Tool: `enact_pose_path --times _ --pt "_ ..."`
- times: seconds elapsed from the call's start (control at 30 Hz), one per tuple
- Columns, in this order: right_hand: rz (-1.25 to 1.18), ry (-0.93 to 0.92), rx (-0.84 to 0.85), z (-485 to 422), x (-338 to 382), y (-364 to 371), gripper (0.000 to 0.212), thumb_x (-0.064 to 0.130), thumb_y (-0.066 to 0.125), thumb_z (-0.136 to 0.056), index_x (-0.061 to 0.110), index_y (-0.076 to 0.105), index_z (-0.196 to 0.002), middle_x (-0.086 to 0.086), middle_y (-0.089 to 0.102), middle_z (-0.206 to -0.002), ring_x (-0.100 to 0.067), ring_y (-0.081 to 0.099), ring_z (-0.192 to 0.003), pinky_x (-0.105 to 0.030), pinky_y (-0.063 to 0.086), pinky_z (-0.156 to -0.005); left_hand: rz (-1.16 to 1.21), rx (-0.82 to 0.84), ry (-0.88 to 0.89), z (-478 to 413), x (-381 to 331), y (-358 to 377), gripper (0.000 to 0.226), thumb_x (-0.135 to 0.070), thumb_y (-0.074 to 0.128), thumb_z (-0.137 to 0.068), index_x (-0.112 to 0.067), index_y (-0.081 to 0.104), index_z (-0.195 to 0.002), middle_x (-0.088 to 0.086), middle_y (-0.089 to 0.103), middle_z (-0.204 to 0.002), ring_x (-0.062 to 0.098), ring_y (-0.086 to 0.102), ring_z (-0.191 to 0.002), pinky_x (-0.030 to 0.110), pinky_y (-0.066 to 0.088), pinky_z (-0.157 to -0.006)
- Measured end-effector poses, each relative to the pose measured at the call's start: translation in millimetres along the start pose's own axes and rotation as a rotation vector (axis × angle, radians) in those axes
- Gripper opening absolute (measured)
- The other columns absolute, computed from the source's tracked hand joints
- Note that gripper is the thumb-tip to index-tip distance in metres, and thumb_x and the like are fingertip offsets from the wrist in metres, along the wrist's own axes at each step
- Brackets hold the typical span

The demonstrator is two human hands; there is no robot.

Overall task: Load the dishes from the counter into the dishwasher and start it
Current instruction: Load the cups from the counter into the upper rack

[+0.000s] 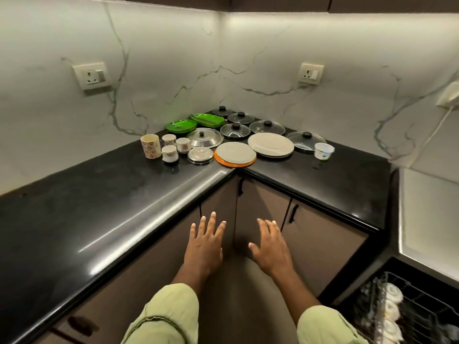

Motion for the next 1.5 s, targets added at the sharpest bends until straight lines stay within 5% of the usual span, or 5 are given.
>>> enact_pose_path --times 1.1,1.5 --pt "-0.170 -0.365 0.365 -314 120 101 0.079 0.032 0.064 -0.092 0.022 0.016 -0.155 -0.003 0.019 -0.161 -0.019 0.014 -0.150 -0.037 0.025 -0.119 -0.038 0.123 -0.479 -206 154 -5 0.080 -0.036 0.053 -0.100 -0.024 0.000 -0.159 0.009 -0.012 -0.165 0.032 -0.009 -0.152 0.047 0.000 -0.122" --pt "-0.232 -0.391 0.480 -397 188 145 0.078 0.029 0.064 -0.092 0.023 0.018 -0.155 -0.001 0.022 -0.161 -0.019 0.026 -0.146 -0.036 0.029 -0.116 0.042 0.379 -0.500 -277 228 2 0.123 -0.038 0.083 -0.076 -0.022 -0.006 -0.159 0.008 -0.018 -0.164 0.033 -0.013 -0.151 0.050 0.003 -0.123"
Point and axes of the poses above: each hand's wrist, its own z-axis away from the middle knuckle, its own y-axis out of the palm, x = y × z, the point moved 7 cm from there along -z, towards the middle knuckle
